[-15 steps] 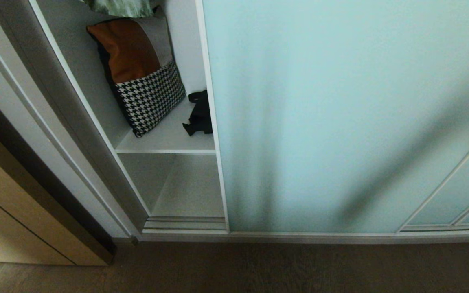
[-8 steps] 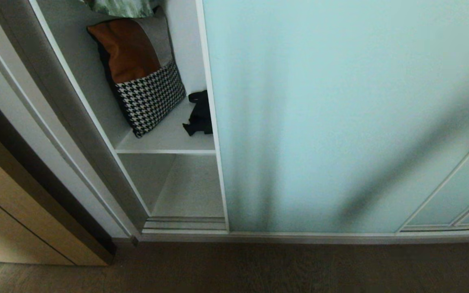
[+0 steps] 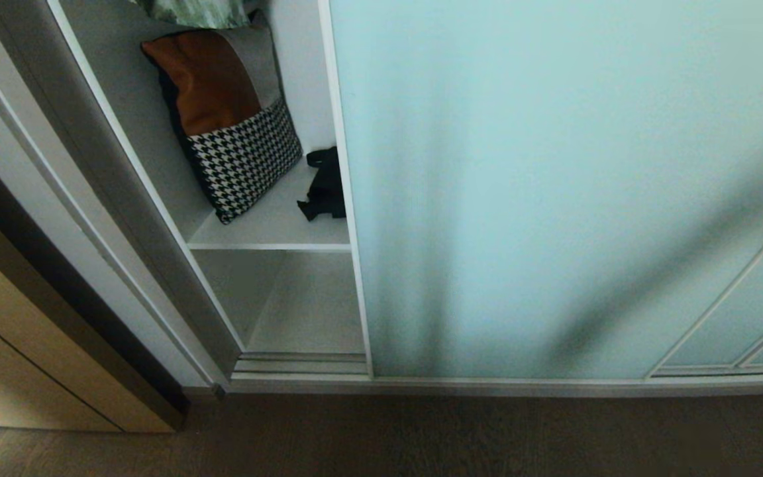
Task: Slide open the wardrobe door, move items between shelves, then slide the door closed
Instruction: Close the door
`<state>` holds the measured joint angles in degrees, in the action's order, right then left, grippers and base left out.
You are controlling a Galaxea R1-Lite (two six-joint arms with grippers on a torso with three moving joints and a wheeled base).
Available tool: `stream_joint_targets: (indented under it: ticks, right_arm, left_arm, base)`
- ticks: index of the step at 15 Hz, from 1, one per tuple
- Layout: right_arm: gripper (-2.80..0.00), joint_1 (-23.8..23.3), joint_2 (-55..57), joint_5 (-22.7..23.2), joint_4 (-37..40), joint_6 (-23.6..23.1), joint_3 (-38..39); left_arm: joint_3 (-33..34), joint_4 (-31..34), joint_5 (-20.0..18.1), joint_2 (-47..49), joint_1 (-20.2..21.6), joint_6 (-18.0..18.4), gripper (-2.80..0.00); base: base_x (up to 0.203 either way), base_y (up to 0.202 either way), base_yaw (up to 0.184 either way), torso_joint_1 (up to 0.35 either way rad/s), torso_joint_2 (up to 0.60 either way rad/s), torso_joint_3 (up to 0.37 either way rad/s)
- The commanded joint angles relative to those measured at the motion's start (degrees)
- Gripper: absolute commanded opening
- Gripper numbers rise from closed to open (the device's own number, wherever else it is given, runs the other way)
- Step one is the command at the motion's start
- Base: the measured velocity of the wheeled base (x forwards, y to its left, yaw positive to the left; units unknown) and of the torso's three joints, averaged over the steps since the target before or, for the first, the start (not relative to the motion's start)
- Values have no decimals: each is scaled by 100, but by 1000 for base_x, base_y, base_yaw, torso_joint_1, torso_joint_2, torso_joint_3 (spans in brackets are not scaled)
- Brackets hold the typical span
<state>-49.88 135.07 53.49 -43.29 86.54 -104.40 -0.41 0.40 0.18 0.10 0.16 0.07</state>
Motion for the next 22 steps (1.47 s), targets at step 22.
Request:
stream_joint_targets:
  ticks: [22]
  right_arm:
    - [-280,462,1337,-445,-224,-691,-625]
  left_arm:
    - [-9,-5,5,-1,2,1,-280]
  base:
    - [0,0,0,0,0,0]
